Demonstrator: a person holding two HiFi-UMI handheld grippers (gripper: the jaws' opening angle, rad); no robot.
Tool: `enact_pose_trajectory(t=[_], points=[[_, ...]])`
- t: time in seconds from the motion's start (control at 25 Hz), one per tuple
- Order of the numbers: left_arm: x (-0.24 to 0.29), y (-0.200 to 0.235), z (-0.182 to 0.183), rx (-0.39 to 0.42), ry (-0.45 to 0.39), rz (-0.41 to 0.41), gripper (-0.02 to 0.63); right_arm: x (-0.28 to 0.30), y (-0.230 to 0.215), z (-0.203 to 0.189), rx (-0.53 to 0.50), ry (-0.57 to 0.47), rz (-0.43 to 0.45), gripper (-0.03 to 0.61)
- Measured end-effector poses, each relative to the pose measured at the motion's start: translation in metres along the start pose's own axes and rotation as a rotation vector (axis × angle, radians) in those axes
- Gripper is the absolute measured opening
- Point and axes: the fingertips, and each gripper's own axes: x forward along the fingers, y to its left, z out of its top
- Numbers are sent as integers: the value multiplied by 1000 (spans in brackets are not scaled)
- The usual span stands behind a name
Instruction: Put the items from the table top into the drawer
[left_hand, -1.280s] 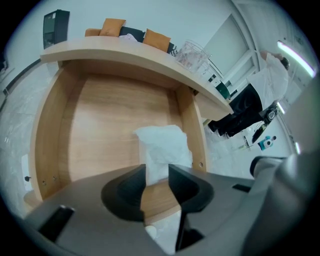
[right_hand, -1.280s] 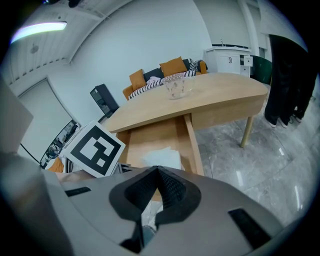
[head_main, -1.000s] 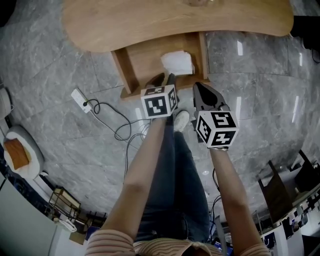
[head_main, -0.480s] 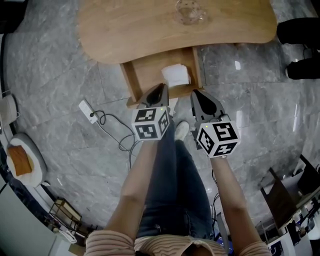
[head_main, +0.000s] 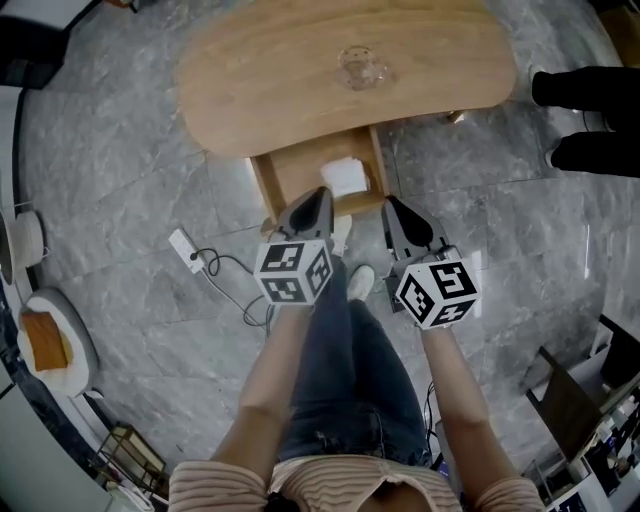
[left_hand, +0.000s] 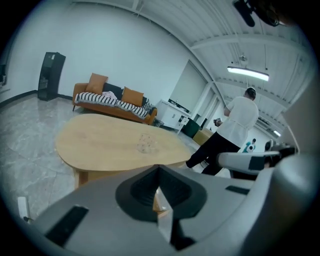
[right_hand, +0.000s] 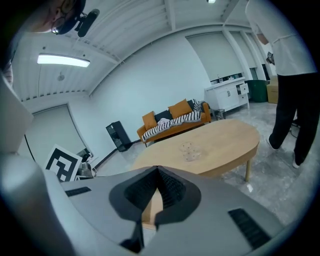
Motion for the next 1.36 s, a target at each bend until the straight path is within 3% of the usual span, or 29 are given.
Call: enact_pose_trajectory(t=[0.6,1.16,1.36], points=[[-83,-62,64,171,-120,-41,14,-83,55,66,-97,-150,64,0],[-148,-104,101,185,-239,-60,14,-151,80,95,-153,-239,70,0],[-172,-117,89,210,-264,-60,14,-179,88,91,-173,-286,80,0]])
